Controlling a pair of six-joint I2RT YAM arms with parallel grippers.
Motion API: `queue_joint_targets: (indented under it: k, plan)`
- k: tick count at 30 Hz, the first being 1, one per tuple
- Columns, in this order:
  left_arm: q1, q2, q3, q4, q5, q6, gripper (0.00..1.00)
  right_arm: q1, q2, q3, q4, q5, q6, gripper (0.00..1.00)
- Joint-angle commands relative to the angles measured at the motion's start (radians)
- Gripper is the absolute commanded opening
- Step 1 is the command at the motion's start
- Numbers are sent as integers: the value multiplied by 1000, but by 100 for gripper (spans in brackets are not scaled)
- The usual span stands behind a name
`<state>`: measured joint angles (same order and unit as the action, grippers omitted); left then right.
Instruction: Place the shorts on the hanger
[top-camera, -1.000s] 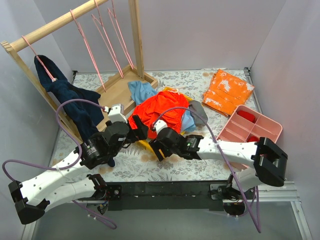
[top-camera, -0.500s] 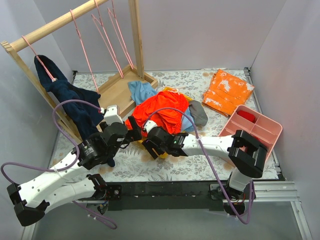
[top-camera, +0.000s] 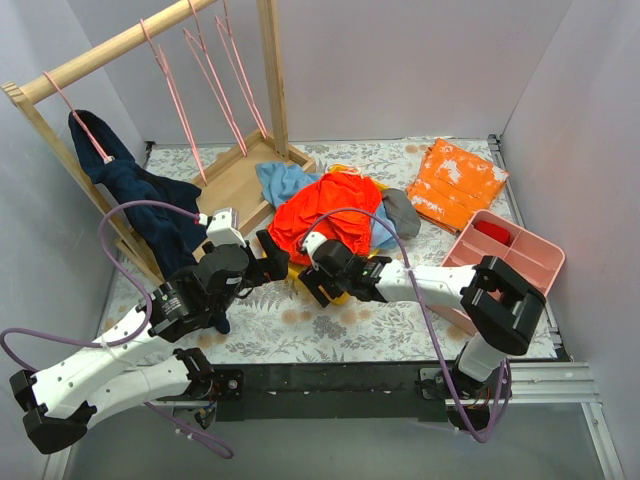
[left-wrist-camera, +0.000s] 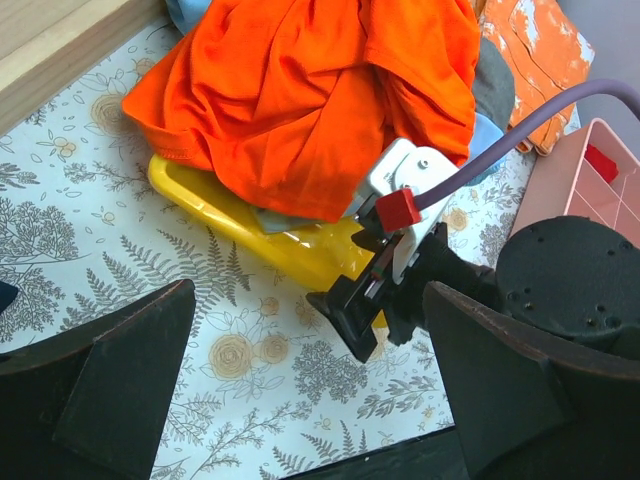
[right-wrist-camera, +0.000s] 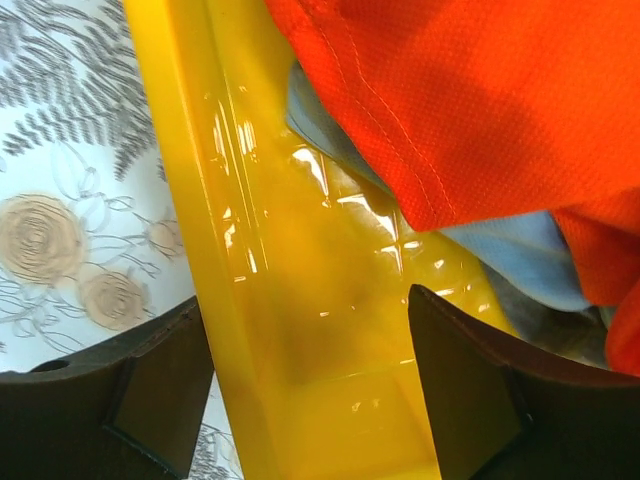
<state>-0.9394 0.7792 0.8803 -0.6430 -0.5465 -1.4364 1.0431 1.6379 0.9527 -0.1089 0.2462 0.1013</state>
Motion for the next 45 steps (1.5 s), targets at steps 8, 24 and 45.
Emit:
queue_joint_targets:
  k: [8, 24, 45]
  plan:
    - [-2, 12, 48, -1, 3, 8, 98, -71, -159, -23, -73, -19, 27, 80]
    - [-2, 20, 66, 8, 22, 25, 98, -441, -307, -120, -83, -21, 497, 84]
    - [-2, 3, 62, 8, 28, 22, 98, -584, -24, 78, 77, -76, 408, 84]
